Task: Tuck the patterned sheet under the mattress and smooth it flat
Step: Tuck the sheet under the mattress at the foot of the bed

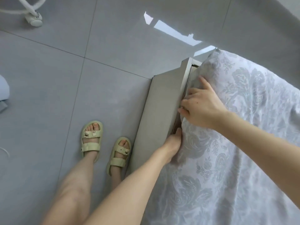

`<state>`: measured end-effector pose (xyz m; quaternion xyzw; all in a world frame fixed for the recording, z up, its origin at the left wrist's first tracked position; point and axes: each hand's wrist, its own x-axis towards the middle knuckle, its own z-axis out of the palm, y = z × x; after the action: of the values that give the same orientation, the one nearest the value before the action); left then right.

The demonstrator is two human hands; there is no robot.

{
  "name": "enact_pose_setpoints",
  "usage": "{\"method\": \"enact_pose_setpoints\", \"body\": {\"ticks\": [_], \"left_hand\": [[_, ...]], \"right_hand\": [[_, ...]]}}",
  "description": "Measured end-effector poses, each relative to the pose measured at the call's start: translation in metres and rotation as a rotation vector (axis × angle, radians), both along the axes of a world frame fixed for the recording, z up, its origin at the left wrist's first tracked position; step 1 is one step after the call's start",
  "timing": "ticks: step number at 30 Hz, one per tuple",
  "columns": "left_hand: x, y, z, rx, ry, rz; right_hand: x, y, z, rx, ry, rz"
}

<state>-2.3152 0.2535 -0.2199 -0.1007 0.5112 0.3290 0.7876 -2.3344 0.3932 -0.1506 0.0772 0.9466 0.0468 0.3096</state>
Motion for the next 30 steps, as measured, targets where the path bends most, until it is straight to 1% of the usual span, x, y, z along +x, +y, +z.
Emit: {"method": "enact_pose_setpoints", "body": {"ticks": [2,4,5,6,7,8,9,10,11,12,14,15,16,17,18,19,20,21,22,23,24,25,26,28,30], "left_hand": [[-0.001,-0.001,-0.001,-0.02,-0.047,-0.016],[-0.009,-0.006,-0.006,-0.057,-0.014,-0.049],[-0.015,-0.011,-0.006,-0.056,0.074,-0.086],[-0.018,-0.016,-0.006,-0.059,0.22,-0.154],[-0.019,-0.022,-0.005,-0.039,0.396,-0.169],[-0.016,-0.03,-0.004,0.013,0.493,-0.121],[-0.01,-0.037,-0.001,0.06,0.453,-0.005],[-0.003,-0.043,0.002,0.076,0.326,0.108],[0.005,-0.046,0.005,0.062,0.194,0.156],[0.011,-0.046,0.006,0.031,0.082,0.144],[0.018,-0.038,0.008,-0.017,-0.048,0.1],[0.017,-0.033,0.008,-0.034,-0.085,0.087],[0.014,-0.029,0.007,-0.052,-0.08,0.063],[0.011,-0.027,0.006,-0.062,-0.037,0.03],[0.006,-0.025,0.003,-0.057,0.039,-0.028],[0.001,-0.024,0.0,-0.046,0.148,-0.09],[-0.006,-0.024,-0.004,-0.026,0.268,-0.095],[-0.012,-0.023,-0.007,0.002,0.37,-0.039],[-0.019,-0.02,-0.009,0.017,0.41,0.07],[-0.028,-0.016,-0.009,0.024,0.388,0.203],[-0.034,-0.01,-0.009,0.028,0.334,0.31],[-0.04,0.0,-0.008,0.04,0.264,0.375],[-0.043,0.009,-0.005,0.066,0.202,0.385],[-0.041,0.029,-0.001,0.126,0.132,0.277],[-0.034,0.043,0.001,0.129,0.131,0.175]], "right_hand": [[-0.01,-0.001,-0.007,0.08,-0.324,0.143],[-0.024,-0.008,-0.016,0.155,-0.537,0.233],[-0.031,-0.014,-0.019,0.168,-0.597,0.23],[-0.035,-0.019,-0.023,0.168,-0.629,0.203],[-0.036,-0.023,-0.027,0.17,-0.657,0.174],[-0.034,-0.026,-0.031,0.172,-0.683,0.15],[-0.032,-0.028,-0.034,0.167,-0.704,0.128],[-0.031,-0.029,-0.036,0.154,-0.72,0.117],[-0.03,-0.029,-0.037,0.139,-0.749,0.104],[-0.031,-0.029,-0.037,0.126,-0.789,0.088],[-0.033,-0.029,-0.035,0.116,-0.819,0.061],[-0.033,-0.03,-0.035,0.111,-0.803,0.043],[-0.031,-0.03,-0.035,0.097,-0.75,0.023],[-0.03,-0.029,-0.032,0.077,-0.664,-0.012],[-0.027,-0.024,-0.029,0.052,-0.51,-0.042],[-0.025,-0.016,-0.024,0.058,-0.312,-0.04],[-0.022,-0.003,-0.019,0.086,-0.116,-0.009],[-0.019,0.011,-0.013,0.106,0.037,0.02],[-0.016,0.026,-0.009,0.096,0.124,0.037],[-0.015,0.041,-0.006,0.061,0.134,0.042],[-0.017,0.053,-0.004,0.025,0.094,0.063],[-0.02,0.061,-0.005,-0.005,0.045,0.104],[-0.024,0.065,-0.007,-0.019,0.008,0.159],[-0.029,0.071,-0.014,-0.01,-0.014,0.263],[-0.028,0.074,-0.02,-0.018,0.049,0.339]]}}
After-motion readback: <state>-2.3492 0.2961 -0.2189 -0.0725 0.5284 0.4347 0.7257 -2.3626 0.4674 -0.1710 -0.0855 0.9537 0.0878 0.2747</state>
